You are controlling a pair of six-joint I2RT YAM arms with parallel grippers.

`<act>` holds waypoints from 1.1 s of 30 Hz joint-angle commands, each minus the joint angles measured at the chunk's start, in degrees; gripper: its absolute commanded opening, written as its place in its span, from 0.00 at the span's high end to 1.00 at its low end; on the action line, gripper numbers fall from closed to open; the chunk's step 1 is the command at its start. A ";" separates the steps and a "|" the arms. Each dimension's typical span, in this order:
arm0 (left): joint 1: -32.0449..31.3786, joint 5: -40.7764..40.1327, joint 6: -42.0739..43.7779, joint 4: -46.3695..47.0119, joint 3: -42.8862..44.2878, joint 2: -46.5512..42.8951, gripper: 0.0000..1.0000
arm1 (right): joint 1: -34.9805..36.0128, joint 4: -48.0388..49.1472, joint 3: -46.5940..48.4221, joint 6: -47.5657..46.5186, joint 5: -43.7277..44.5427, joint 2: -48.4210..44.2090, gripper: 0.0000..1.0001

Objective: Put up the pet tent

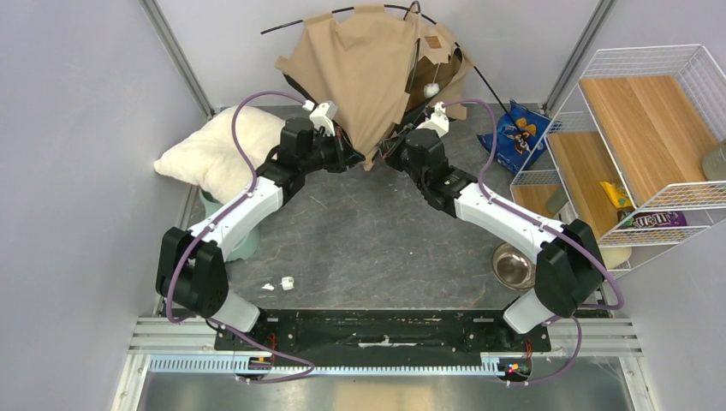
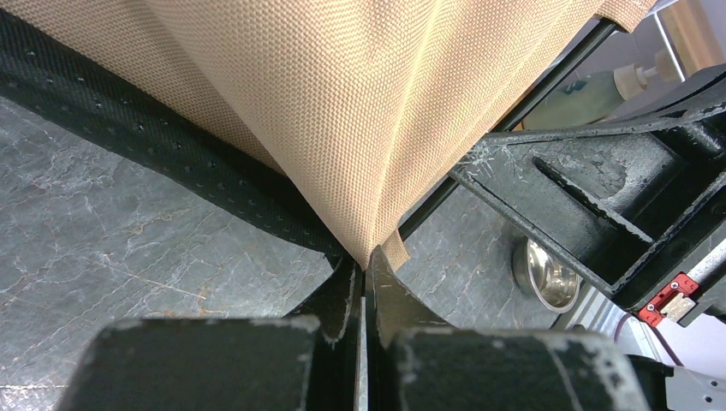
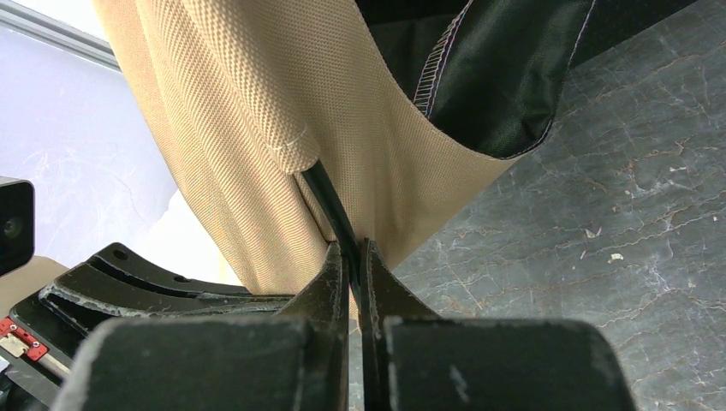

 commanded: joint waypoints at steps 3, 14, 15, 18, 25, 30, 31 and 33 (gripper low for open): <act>0.30 0.99 1.97 -23.48 -3.13 1.84 0.98 | -6.94 22.76 6.57 3.65 14.44 -5.81 1.00; 0.29 4.84 -10.17 -24.57 3.38 0.96 0.98 | -2.94 23.06 -0.45 -3.83 10.87 -7.15 1.00; 0.24 5.10 -10.74 -24.37 3.52 0.97 0.98 | -2.30 23.26 -0.83 -4.78 10.98 -7.23 1.00; 0.32 5.05 -12.33 -23.53 3.77 0.90 0.98 | -0.62 24.17 -1.89 -6.52 10.38 -7.37 1.00; 0.27 5.60 -16.46 -20.02 3.09 -0.04 0.98 | 2.10 23.44 -3.58 -9.11 9.21 -7.79 1.00; 0.32 5.33 -17.16 -19.75 3.33 -1.28 0.98 | 2.56 22.56 -5.09 -12.38 11.06 -7.46 1.00; 0.26 5.08 -17.12 -19.93 3.35 -1.61 0.98 | 2.56 22.66 -5.42 -13.17 11.58 -7.43 1.00; 0.28 4.31 -16.85 -20.57 3.35 -2.10 0.98 | 2.56 22.16 -5.99 -14.28 13.50 -7.58 1.00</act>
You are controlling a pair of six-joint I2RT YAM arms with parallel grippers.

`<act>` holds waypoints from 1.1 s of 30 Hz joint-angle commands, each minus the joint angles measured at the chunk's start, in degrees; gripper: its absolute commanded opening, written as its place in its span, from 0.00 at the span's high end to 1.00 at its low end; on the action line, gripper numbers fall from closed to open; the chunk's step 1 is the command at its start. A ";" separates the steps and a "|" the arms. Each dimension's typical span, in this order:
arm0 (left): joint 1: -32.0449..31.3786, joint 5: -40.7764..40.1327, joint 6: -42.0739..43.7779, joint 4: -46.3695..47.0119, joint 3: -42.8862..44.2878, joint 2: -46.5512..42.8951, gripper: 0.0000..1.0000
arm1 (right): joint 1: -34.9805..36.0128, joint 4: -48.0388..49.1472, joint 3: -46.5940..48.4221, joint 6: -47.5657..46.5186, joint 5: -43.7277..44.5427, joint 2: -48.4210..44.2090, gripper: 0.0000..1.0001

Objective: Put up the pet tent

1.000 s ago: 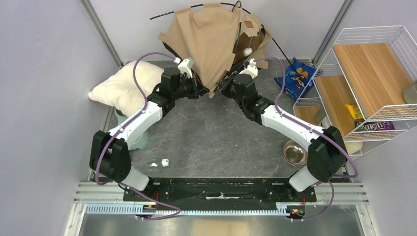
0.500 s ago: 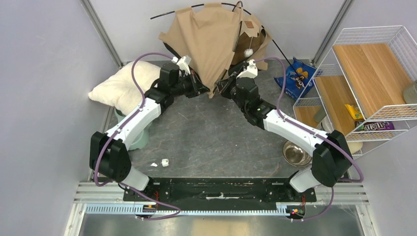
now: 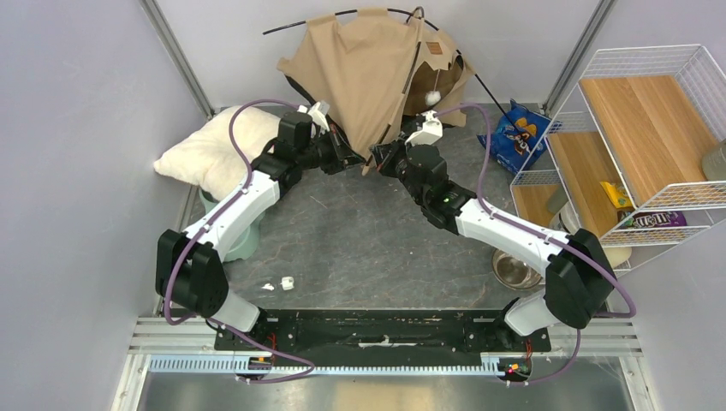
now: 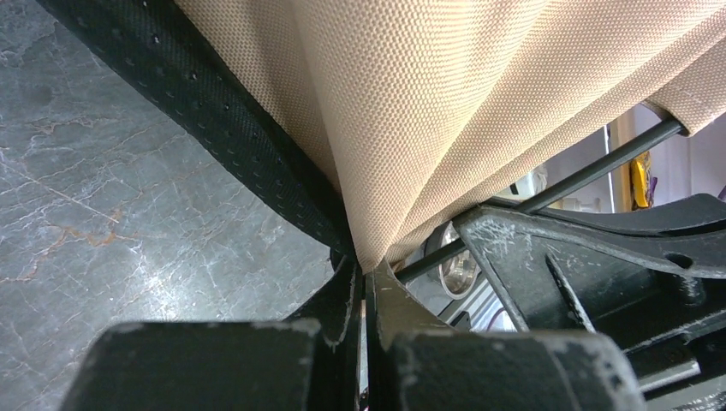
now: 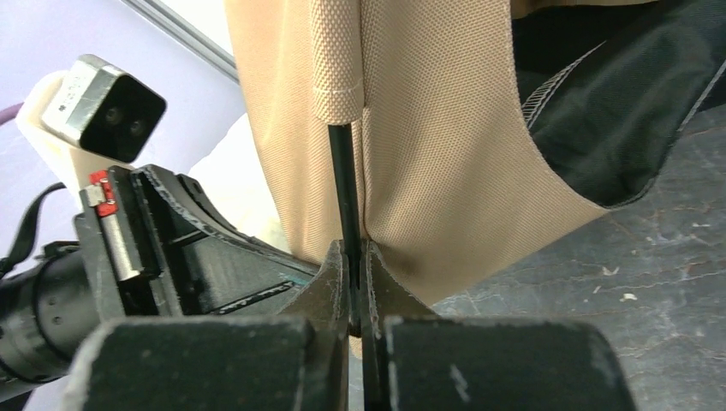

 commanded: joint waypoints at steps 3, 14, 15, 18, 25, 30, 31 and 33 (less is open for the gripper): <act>-0.10 0.27 -0.83 -10.93 -2.02 -2.72 0.98 | -2.31 11.36 -0.03 -5.63 15.39 -3.62 1.00; -0.15 1.65 -2.68 -10.40 -1.02 -2.90 0.98 | -1.32 13.57 -1.51 -5.64 10.21 -2.75 1.00; -0.16 1.95 -3.00 -10.13 -0.90 -2.99 0.98 | -1.04 13.99 -2.00 -5.51 9.84 -2.79 1.00; -0.12 2.64 -3.82 -9.64 -0.71 -2.96 0.98 | -0.29 14.92 -2.91 -4.73 8.60 -2.75 1.00; -0.14 4.45 -6.58 -7.72 -0.84 -3.20 0.98 | 1.94 15.70 -3.01 -5.39 7.11 -1.96 1.00; -0.03 4.93 -7.99 -6.82 -0.58 -3.83 0.98 | 2.98 15.03 -3.80 -7.09 9.90 -1.19 1.00; -0.06 4.91 -7.99 -6.78 -0.54 -3.99 0.98 | 3.03 14.47 -3.90 -7.25 10.59 -1.12 1.00; 0.18 4.81 -8.16 -6.78 -0.53 -4.23 0.98 | 2.98 13.33 -4.22 -7.41 12.11 -1.16 1.00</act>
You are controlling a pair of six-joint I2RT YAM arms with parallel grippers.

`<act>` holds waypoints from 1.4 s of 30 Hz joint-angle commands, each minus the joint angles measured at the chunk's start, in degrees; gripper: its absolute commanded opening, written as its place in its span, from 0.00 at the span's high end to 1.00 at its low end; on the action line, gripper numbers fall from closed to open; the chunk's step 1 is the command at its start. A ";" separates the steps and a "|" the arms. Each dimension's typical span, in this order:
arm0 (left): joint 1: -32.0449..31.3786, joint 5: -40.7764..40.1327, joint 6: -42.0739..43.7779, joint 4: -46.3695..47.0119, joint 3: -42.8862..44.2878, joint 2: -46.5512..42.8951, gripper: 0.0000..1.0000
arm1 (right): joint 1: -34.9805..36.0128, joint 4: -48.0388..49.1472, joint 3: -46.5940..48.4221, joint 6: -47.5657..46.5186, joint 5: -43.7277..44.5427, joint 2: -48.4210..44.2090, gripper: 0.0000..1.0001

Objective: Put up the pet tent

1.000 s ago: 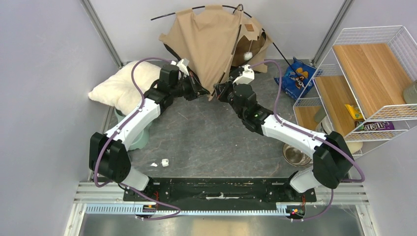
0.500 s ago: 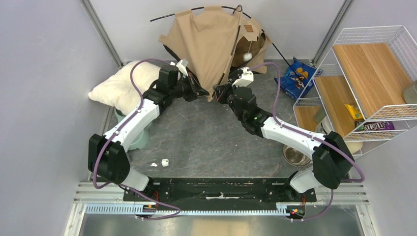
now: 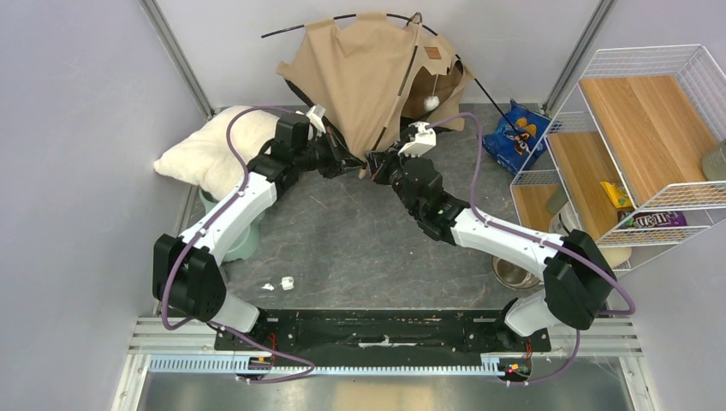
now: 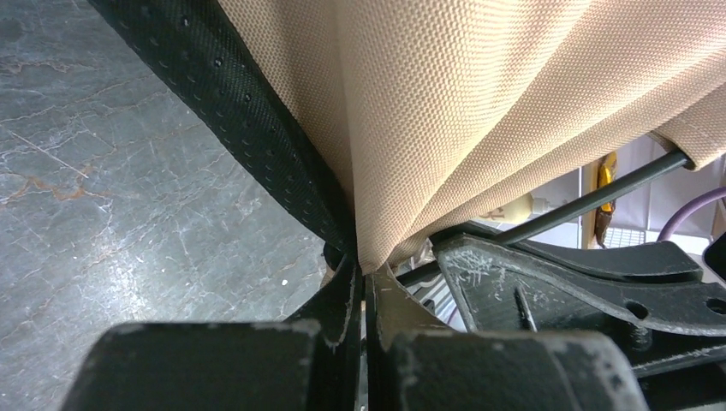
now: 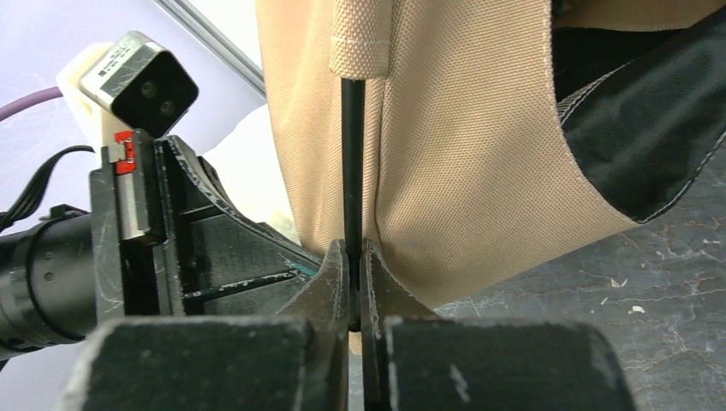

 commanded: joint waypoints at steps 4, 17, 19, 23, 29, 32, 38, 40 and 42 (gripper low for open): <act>0.64 3.51 -2.53 -3.78 -0.69 -3.31 0.98 | -1.05 4.17 -1.32 -3.17 12.13 -1.65 1.00; 0.88 5.19 -5.32 -1.64 -0.65 -3.11 0.98 | -0.65 5.39 -2.03 -4.43 4.45 -0.57 1.00; 0.92 5.35 -5.89 -1.26 -0.71 -2.90 0.98 | -0.40 5.36 -2.20 -3.84 3.16 -0.64 1.00; 0.89 5.92 -8.28 0.45 -1.50 -2.89 0.98 | -0.20 4.64 -2.41 -2.71 2.48 -0.48 1.00; 1.03 5.54 -9.03 1.18 -2.39 -2.66 0.98 | -0.23 -2.00 -0.91 -1.29 5.52 -3.05 0.81; 1.44 5.47 -9.12 1.31 -3.40 -2.50 0.98 | -0.20 -6.58 0.09 -0.85 5.96 -5.26 0.69; 1.90 5.61 -9.32 1.66 -4.05 -2.20 0.98 | -0.20 -14.60 0.67 0.60 5.99 -9.05 0.51; 1.98 5.66 -9.13 1.56 -4.18 -2.22 0.98 | -0.16 -17.18 0.77 0.81 5.86 -10.17 0.45; 2.05 5.41 -8.30 1.21 -4.47 -2.32 0.98 | -0.20 -19.47 1.04 0.58 5.95 -11.32 0.38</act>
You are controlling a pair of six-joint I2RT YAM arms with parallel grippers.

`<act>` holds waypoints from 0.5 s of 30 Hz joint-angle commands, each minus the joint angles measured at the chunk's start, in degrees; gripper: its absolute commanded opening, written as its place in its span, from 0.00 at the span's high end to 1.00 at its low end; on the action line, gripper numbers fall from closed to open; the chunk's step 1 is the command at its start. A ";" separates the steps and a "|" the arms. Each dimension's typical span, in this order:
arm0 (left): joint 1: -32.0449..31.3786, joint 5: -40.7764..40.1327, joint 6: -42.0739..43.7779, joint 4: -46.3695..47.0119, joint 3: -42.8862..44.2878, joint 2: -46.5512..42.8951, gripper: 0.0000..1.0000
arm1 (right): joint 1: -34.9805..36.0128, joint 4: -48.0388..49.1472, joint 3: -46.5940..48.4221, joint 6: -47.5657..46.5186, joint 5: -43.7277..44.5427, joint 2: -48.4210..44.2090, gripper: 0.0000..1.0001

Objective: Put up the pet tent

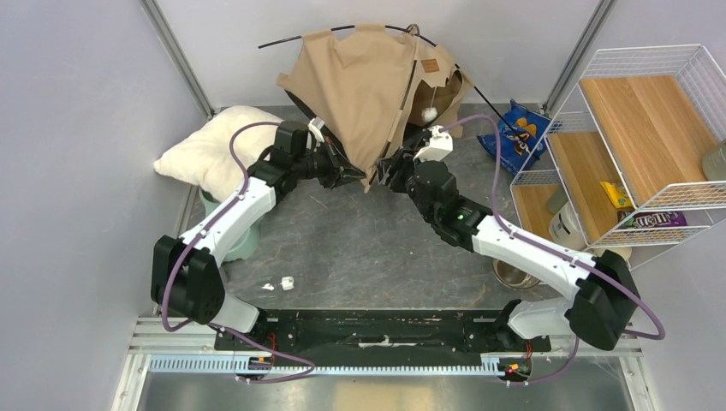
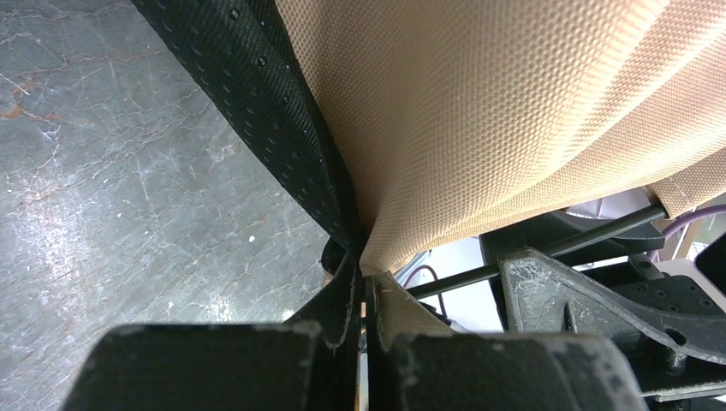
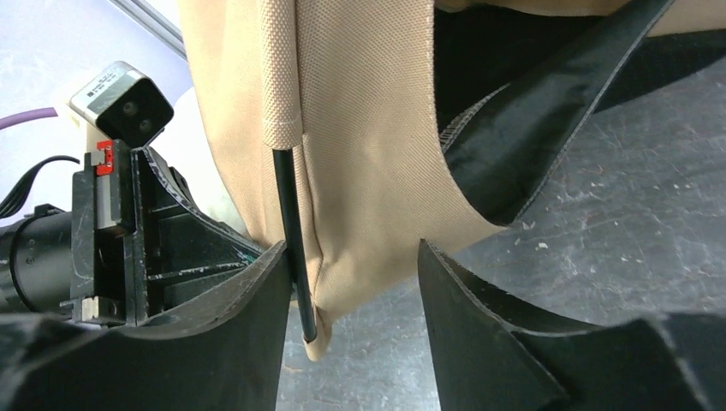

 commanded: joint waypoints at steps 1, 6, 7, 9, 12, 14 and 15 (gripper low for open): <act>0.84 -0.31 -0.22 0.41 -0.63 -1.26 0.98 | -0.36 -7.07 3.17 -0.17 2.37 -3.76 0.36; 1.15 -1.58 2.96 -0.73 -3.20 -2.55 0.98 | -0.44 -10.66 6.83 -3.51 2.37 -6.14 0.23; 1.18 -1.83 3.69 -0.73 -3.65 -2.79 0.98 | -0.53 -12.20 7.82 -4.09 2.32 -6.28 0.21; 1.12 -2.09 5.21 -0.36 -4.69 -3.25 0.98 | -1.15 -15.16 10.92 -4.72 2.62 -5.68 0.18; 1.12 -2.91 8.00 -0.25 -5.67 -3.84 0.98 | -3.21 -17.90 15.17 -5.50 1.24 -3.90 0.16; 1.12 -3.60 9.78 -0.09 -6.45 -4.55 0.98 | -5.23 -19.28 18.40 -5.78 -0.98 -1.91 0.15; 1.15 -3.82 10.53 0.01 -6.85 -4.89 0.98 | -6.16 -20.15 20.36 -6.20 -2.40 -0.38 0.16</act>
